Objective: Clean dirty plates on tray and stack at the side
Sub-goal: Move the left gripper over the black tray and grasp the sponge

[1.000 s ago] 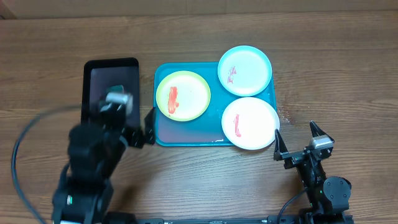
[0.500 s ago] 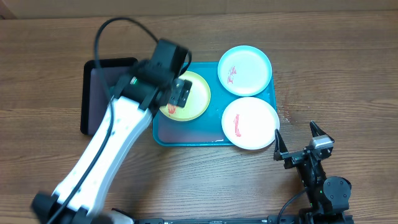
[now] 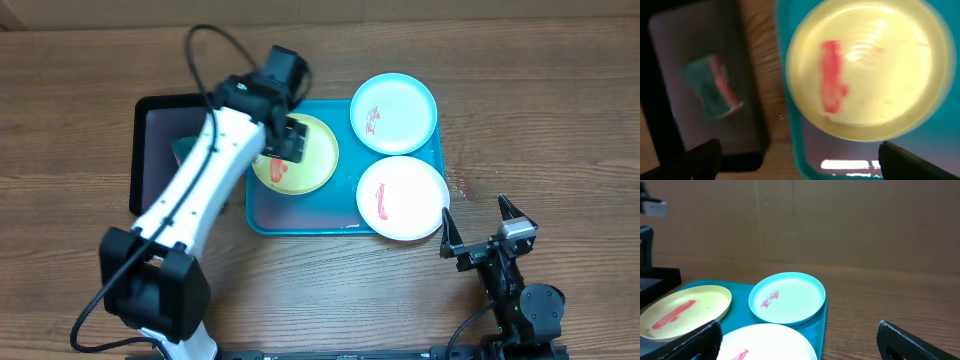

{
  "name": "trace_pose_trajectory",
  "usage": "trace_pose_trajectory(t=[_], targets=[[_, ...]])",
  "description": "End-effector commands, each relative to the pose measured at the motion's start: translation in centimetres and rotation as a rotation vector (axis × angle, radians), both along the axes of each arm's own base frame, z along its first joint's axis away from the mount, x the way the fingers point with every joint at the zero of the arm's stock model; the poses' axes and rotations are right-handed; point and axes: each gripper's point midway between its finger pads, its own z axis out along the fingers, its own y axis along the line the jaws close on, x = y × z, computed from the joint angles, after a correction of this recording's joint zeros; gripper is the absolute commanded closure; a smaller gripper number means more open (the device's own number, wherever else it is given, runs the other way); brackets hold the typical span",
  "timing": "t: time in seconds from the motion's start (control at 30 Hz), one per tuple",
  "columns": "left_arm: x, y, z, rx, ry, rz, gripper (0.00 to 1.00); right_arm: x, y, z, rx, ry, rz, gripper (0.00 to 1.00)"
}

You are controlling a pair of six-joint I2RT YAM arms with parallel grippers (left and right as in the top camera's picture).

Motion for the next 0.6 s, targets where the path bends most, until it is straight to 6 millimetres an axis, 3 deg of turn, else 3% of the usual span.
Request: trace_pose_trajectory(t=[0.0,0.27,0.43,0.57], targets=[[0.7,4.6,0.4,-0.078,-0.04,0.373,0.03,0.0,0.0,-0.1,0.005,-0.006,-0.004,0.0],[0.6,8.3,0.4,-0.053,-0.063,0.545,0.13,0.0,0.0,0.2,-0.004,-0.019,-0.004,0.0],[1.0,9.2,0.2,-0.018,-0.112,0.598,0.19,0.1,-0.3,0.1,-0.005,-0.017,-0.02,0.0],[1.6,9.6,-1.1,-0.014,-0.124,0.567,0.18,0.1,-0.4,-0.2,-0.003,-0.005,-0.026,0.0]])
